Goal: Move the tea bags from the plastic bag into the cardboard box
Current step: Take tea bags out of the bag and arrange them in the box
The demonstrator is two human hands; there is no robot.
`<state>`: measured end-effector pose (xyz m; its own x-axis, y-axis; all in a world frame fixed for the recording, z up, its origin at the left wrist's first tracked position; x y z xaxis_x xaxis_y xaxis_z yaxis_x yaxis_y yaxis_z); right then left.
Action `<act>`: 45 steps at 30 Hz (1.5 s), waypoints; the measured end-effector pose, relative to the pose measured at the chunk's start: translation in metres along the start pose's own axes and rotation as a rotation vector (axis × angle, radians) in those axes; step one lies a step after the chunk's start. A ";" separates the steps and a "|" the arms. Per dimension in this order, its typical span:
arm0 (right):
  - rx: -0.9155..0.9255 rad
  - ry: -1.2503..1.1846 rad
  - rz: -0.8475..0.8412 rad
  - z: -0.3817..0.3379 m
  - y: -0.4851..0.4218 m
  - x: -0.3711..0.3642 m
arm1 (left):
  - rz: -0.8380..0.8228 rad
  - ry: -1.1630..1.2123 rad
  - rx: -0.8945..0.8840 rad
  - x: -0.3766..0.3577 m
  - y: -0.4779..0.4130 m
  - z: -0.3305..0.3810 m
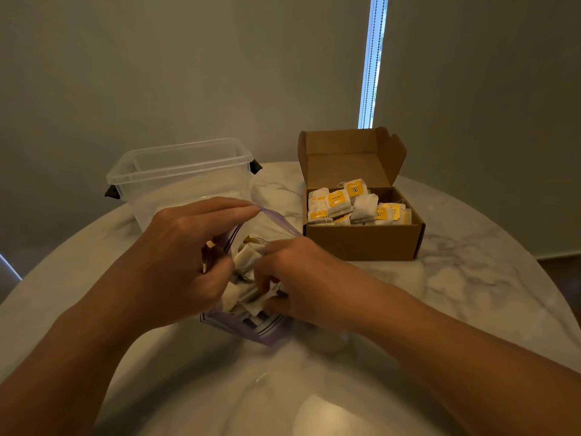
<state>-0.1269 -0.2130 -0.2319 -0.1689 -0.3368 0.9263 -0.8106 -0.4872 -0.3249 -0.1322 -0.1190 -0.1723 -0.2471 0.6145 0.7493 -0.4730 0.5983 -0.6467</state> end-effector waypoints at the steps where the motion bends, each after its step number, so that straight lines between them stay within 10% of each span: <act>1: -0.001 -0.008 0.033 0.000 -0.001 0.002 | -0.003 0.002 0.000 0.000 0.000 0.000; 13: 0.035 0.086 -0.135 -0.013 -0.003 -0.016 | 0.010 -0.010 -0.002 -0.001 0.000 0.000; 45: -0.015 -0.163 0.154 -0.008 0.003 0.012 | 0.030 0.004 0.014 0.000 0.000 -0.003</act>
<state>-0.1364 -0.2121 -0.2199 -0.1990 -0.5329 0.8224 -0.7906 -0.4085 -0.4561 -0.1297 -0.1174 -0.1726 -0.2581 0.6338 0.7292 -0.4776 0.5724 -0.6665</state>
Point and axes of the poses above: each hand's wrist, its own y-axis away from the middle knuckle, its own x-axis out of the back of the hand, z = x × y, the point moved 8 cm from there along -y, towards the middle knuckle, and after that the axes turned 7 degrees about z, right-handed, at the moved point
